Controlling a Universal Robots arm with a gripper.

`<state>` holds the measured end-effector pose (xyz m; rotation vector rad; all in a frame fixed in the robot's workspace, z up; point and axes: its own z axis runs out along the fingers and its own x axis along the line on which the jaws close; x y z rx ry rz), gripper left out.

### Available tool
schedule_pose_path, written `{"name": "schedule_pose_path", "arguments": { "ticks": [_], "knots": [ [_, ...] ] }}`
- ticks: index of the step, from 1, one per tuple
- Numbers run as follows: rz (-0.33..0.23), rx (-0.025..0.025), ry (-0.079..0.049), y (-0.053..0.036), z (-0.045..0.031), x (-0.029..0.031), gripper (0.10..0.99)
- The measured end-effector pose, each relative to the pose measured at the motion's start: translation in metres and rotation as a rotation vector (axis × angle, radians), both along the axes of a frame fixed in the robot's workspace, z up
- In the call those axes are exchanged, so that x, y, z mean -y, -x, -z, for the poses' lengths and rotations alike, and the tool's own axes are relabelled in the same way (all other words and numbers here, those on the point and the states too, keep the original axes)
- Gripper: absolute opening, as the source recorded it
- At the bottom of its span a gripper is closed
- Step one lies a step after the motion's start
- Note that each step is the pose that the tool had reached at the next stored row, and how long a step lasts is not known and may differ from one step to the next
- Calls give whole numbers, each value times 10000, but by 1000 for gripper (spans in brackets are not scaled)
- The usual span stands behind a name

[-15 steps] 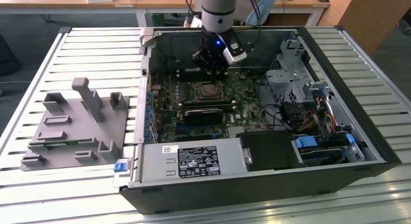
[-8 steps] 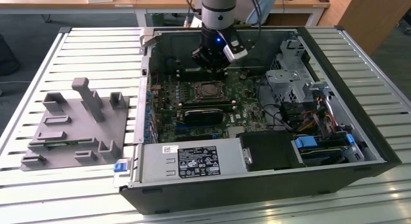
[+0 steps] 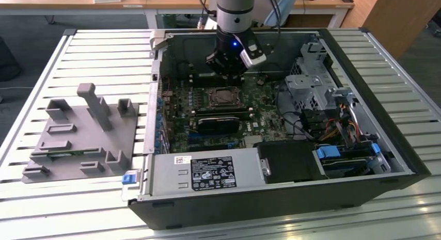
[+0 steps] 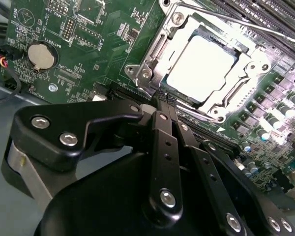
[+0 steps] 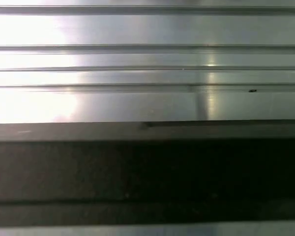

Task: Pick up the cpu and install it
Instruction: 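Install the first cpu locking lever, then install the second cpu locking lever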

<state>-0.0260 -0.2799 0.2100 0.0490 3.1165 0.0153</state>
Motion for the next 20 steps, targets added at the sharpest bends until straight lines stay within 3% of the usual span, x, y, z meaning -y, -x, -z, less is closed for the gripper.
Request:
{"name": "schedule_pose_path", "arguments": {
  "ticks": [20],
  "knots": [
    [1,-1,-1,-16,1,76,106]
  ]
}}
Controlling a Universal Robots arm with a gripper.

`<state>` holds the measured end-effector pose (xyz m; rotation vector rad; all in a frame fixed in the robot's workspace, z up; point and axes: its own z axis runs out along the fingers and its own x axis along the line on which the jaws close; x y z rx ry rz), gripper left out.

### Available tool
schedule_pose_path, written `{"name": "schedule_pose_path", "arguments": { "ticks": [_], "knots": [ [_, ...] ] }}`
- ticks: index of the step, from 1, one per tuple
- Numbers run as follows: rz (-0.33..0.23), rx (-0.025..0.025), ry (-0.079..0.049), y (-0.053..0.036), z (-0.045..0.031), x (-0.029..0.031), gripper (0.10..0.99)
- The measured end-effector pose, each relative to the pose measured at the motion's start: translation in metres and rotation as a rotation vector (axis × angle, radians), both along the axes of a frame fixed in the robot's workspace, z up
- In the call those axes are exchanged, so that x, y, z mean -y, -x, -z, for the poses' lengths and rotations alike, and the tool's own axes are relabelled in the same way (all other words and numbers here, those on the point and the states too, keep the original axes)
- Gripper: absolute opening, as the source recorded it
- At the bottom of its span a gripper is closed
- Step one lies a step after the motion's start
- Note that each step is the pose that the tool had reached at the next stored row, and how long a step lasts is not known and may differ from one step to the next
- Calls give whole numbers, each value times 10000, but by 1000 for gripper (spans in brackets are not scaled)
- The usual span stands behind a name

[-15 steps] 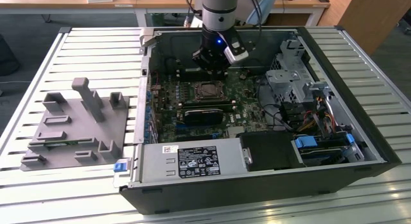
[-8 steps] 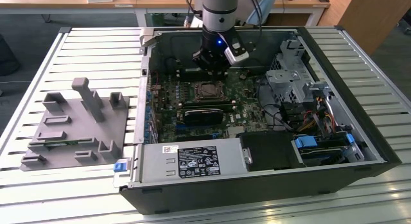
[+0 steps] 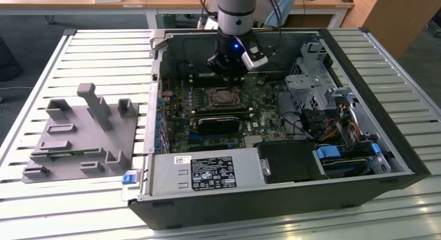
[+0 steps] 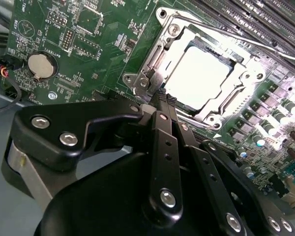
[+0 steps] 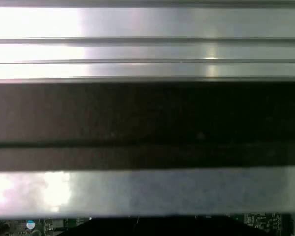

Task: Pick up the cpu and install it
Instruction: 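Install the second cpu locking lever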

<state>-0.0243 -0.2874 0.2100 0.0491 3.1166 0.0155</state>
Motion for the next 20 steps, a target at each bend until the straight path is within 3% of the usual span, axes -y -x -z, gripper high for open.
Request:
{"name": "schedule_pose_path", "arguments": {
  "ticks": [4,10,14,20],
  "knots": [
    [-1,0,1,0,-77,1,106],
    [-1,-2,3,0,-292,1,106],
    [-1,-2,2,0,-311,23,106],
    [-1,-1,2,0,-310,129,106]
  ]
}}
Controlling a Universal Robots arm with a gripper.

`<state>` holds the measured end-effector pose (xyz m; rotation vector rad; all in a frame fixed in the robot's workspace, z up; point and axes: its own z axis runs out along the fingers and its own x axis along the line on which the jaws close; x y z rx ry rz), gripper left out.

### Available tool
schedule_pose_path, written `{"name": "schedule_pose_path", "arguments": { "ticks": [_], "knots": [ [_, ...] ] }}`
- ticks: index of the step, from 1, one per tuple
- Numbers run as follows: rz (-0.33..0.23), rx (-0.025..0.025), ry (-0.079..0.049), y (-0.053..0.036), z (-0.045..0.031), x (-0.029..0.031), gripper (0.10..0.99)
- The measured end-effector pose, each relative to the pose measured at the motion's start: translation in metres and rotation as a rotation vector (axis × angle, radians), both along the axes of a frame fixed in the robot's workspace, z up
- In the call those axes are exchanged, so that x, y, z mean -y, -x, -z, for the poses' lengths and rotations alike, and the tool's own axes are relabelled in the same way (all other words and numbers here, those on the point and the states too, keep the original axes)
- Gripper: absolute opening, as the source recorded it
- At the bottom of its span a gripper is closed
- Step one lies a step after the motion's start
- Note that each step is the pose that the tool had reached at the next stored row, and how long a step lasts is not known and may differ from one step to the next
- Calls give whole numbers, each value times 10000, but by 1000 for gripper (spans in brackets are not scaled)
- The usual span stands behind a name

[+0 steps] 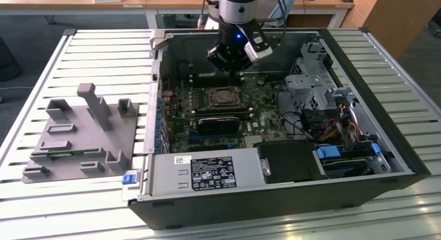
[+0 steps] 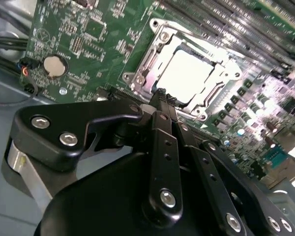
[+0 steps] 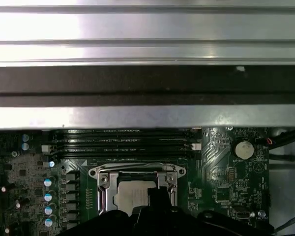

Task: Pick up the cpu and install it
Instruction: 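Install the second cpu locking lever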

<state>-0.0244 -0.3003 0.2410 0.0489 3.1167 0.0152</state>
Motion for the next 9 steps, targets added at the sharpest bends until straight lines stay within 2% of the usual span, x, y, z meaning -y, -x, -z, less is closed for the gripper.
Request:
{"name": "schedule_pose_path", "arguments": {
  "ticks": [4,9],
  "knots": [
    [0,1,0,0,0,71,106],
    [0,1,0,0,0,196,106]
  ]
}}
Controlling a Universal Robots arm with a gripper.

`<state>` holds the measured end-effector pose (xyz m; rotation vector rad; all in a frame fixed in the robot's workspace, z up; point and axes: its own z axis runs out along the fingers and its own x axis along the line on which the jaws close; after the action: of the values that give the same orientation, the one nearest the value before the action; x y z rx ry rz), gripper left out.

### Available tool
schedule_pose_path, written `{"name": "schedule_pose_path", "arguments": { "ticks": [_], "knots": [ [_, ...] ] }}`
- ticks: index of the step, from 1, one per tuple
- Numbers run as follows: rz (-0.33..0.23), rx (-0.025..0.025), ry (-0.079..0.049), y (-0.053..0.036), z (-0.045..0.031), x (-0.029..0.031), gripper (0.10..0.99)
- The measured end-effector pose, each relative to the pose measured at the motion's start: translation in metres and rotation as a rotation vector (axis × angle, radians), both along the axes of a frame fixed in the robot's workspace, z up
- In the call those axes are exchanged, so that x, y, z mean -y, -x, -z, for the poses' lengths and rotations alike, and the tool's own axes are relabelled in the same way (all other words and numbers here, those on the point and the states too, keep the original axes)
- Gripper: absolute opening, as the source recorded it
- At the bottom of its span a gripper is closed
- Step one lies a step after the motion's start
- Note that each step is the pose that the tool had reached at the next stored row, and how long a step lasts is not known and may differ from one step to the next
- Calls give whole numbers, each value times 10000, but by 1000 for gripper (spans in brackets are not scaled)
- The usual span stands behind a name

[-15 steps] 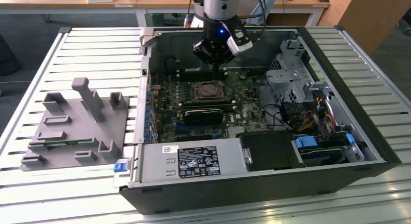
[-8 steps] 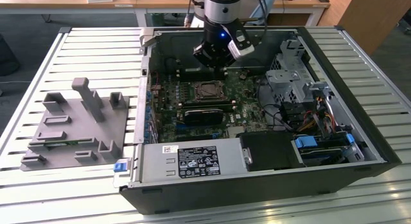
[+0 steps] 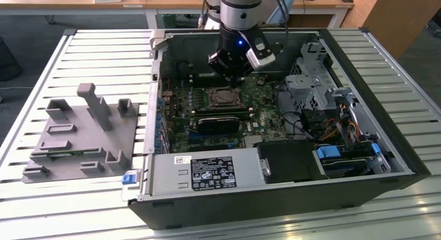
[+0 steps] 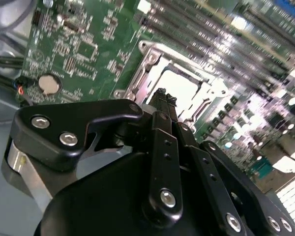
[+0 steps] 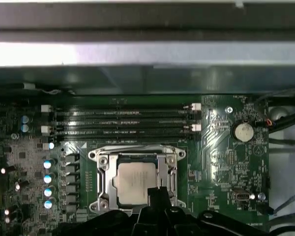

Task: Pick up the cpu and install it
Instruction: 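Install the second cpu locking lever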

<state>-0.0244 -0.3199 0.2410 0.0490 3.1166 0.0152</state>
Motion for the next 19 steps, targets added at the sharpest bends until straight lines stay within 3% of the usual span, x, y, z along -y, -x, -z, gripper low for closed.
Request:
{"name": "schedule_pose_path", "arguments": {
  "ticks": [7,13,19],
  "knots": [
    [-1,0,0,0,0,196,106],
    [0,-6,-16,0,2,312,106],
    [-1,-76,-489,0,18,340,106]
  ]
}}
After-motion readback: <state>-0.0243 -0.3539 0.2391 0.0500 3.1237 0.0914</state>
